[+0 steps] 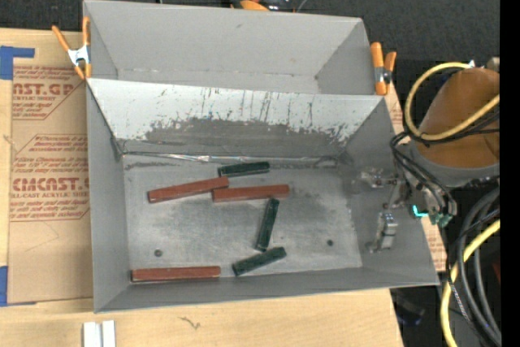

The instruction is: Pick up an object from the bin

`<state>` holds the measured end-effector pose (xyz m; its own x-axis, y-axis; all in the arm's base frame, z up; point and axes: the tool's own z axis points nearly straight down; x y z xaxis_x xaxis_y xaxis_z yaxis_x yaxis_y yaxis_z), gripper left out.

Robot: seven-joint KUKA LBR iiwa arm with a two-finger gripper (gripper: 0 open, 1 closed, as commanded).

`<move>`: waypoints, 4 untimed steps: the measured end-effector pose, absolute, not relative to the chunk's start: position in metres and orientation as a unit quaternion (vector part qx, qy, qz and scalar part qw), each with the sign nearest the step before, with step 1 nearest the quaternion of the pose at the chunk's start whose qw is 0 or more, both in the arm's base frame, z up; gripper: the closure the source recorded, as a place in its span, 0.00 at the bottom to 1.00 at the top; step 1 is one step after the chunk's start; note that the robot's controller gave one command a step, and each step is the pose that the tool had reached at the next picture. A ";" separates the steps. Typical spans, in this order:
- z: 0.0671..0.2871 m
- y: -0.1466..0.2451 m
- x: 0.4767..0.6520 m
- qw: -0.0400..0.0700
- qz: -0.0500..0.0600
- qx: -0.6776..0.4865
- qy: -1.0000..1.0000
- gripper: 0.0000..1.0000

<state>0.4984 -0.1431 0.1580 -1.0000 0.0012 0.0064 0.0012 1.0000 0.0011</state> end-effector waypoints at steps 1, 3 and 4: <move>0.069 -0.053 0.498 -0.002 -0.001 0.243 -0.970 0.00; 0.100 0.034 0.525 -0.002 0.000 0.218 -0.976 0.00; 0.069 0.028 0.505 0.001 -0.001 0.334 -0.943 0.00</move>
Offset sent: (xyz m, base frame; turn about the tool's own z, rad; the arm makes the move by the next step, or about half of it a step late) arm -0.0011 0.0865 -0.0880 -0.4898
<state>0.5052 0.0277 0.0692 -0.7767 -0.6299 0.0008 -0.6299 0.7767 0.0015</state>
